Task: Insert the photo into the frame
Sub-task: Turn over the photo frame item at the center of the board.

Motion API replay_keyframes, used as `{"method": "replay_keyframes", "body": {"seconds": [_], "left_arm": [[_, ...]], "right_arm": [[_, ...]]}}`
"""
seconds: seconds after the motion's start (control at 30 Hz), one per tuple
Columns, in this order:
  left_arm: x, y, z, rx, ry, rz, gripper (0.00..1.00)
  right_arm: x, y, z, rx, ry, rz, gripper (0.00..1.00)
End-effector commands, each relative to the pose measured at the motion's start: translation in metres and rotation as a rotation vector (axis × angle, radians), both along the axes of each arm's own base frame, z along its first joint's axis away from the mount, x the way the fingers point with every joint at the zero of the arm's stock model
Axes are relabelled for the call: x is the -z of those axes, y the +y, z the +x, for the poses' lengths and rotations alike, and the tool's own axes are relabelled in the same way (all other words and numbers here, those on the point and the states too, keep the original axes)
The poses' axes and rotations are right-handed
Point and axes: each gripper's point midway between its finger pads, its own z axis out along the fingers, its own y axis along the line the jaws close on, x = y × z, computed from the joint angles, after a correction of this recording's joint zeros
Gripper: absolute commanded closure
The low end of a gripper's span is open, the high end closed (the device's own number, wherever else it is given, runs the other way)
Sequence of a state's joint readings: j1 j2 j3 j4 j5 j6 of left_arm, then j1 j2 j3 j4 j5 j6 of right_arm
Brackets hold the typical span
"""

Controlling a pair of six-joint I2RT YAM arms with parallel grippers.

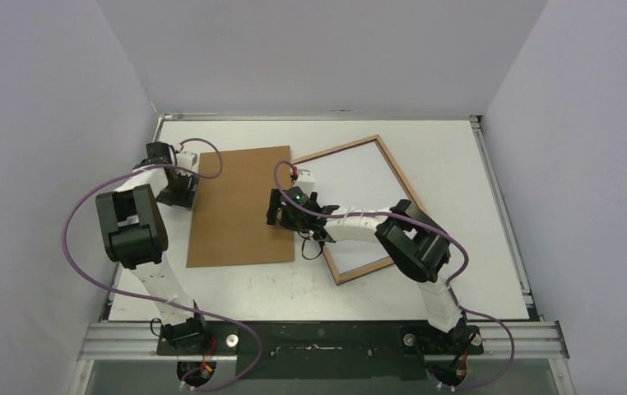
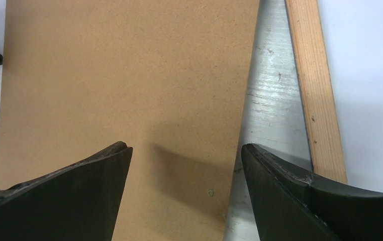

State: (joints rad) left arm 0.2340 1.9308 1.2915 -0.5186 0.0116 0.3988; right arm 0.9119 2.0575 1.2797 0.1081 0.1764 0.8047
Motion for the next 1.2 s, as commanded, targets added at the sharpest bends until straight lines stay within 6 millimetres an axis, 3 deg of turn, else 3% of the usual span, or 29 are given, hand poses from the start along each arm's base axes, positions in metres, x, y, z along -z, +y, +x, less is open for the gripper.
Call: {"method": "replay_keyframes", "body": {"seconds": [0.0,0.23,0.43,0.6,0.77,0.87,0.93,1.0,1.17], "left_arm": [[0.024,-0.016,-0.014,0.012,0.071,-0.063,0.42],[0.023,-0.021,-0.013,0.02,0.068,-0.086,0.48],[0.029,-0.028,-0.017,0.032,0.104,-0.129,0.52],[0.028,-0.034,-0.018,0.038,0.109,-0.164,0.59],[0.021,-0.039,-0.019,0.052,0.104,-0.189,0.62],[0.018,-0.043,-0.02,0.057,0.109,-0.21,0.62],[0.016,-0.046,-0.021,0.061,0.11,-0.226,0.63],[0.013,-0.048,-0.021,0.063,0.106,-0.24,0.63],[0.01,-0.052,-0.023,0.06,0.107,-0.259,0.63]], "right_arm": [[-0.005,0.015,0.001,0.006,-0.001,0.052,0.17],[-0.021,0.034,-0.003,-0.03,0.082,0.249,0.17],[-0.075,0.041,0.002,-0.048,0.048,0.431,0.18],[-0.107,0.054,0.0,-0.087,0.045,0.62,0.25],[-0.134,0.06,-0.004,-0.134,0.004,0.715,0.42],[-0.146,0.058,-0.003,-0.145,-0.019,0.744,0.66],[-0.151,0.058,-0.002,-0.15,-0.023,0.764,0.75],[-0.154,0.058,-0.002,-0.164,-0.027,0.785,0.75],[-0.171,0.07,-0.008,-0.24,-0.052,0.832,0.65]]}}
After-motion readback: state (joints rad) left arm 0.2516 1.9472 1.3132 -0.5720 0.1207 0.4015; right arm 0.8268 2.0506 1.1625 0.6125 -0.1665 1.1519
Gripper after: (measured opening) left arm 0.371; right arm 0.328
